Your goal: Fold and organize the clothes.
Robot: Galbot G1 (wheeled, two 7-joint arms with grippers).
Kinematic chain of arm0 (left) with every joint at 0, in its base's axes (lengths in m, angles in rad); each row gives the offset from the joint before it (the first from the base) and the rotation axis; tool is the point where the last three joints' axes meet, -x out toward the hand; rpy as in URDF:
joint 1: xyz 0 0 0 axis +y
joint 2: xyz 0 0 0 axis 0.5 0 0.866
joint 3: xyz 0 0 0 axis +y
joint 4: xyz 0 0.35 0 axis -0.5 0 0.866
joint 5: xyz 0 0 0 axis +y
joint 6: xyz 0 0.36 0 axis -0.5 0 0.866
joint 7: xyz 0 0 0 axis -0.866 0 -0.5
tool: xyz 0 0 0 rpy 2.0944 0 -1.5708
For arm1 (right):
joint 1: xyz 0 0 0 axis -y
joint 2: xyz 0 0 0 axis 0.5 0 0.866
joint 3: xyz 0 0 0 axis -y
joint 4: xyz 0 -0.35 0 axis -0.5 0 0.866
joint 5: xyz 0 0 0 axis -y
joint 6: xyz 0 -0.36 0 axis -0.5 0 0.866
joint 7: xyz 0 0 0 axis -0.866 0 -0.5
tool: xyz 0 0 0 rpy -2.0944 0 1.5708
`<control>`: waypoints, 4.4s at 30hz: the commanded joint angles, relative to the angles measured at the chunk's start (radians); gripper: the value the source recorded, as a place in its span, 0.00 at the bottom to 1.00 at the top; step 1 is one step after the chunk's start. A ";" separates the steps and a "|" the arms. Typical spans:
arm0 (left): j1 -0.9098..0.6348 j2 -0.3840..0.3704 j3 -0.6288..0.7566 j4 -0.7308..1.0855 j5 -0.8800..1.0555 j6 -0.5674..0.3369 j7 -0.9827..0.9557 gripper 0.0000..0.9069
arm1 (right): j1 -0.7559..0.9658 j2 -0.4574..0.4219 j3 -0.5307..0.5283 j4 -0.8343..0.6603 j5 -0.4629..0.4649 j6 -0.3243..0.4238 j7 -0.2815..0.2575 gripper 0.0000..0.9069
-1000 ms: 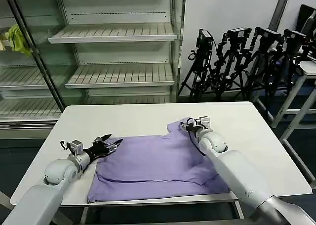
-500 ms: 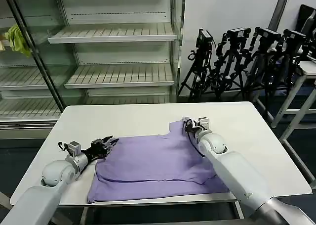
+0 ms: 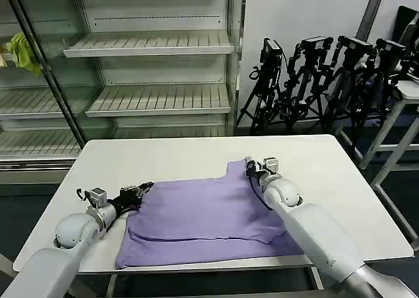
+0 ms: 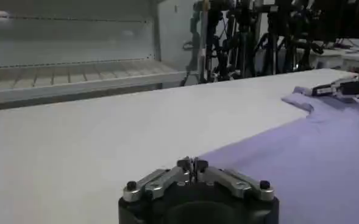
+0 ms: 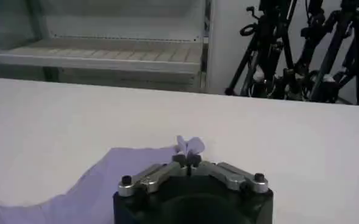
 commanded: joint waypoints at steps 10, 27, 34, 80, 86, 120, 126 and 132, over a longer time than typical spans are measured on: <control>0.033 0.005 -0.055 -0.066 -0.015 -0.022 -0.005 0.07 | -0.039 -0.044 0.028 0.131 0.009 0.002 0.005 0.00; 0.180 0.040 -0.166 -0.236 -0.042 -0.017 -0.007 0.07 | -0.201 -0.215 0.182 0.444 0.112 -0.016 0.031 0.00; 0.261 0.043 -0.213 -0.340 -0.057 -0.005 -0.013 0.07 | -0.353 -0.306 0.293 0.599 0.119 -0.016 0.026 0.00; 0.576 0.042 -0.346 -0.495 -0.027 -0.007 0.001 0.07 | -0.712 -0.398 0.411 0.760 0.007 -0.003 -0.020 0.00; 0.584 0.036 -0.341 -0.491 -0.013 -0.009 0.001 0.07 | -0.734 -0.400 0.411 0.771 -0.010 -0.006 -0.024 0.00; 0.668 0.072 -0.555 -0.590 -0.039 0.002 -0.037 1.00 | -0.881 -0.517 0.720 0.918 0.011 -0.029 -0.017 1.00; 0.721 0.050 -0.594 -0.655 -0.100 0.023 -0.085 1.00 | -0.860 -0.527 0.783 0.943 0.056 -0.030 -0.015 1.00; 0.774 -0.050 -0.587 -0.688 -0.125 0.068 -0.139 1.00 | -0.845 -0.513 0.785 0.973 0.067 -0.030 -0.016 1.00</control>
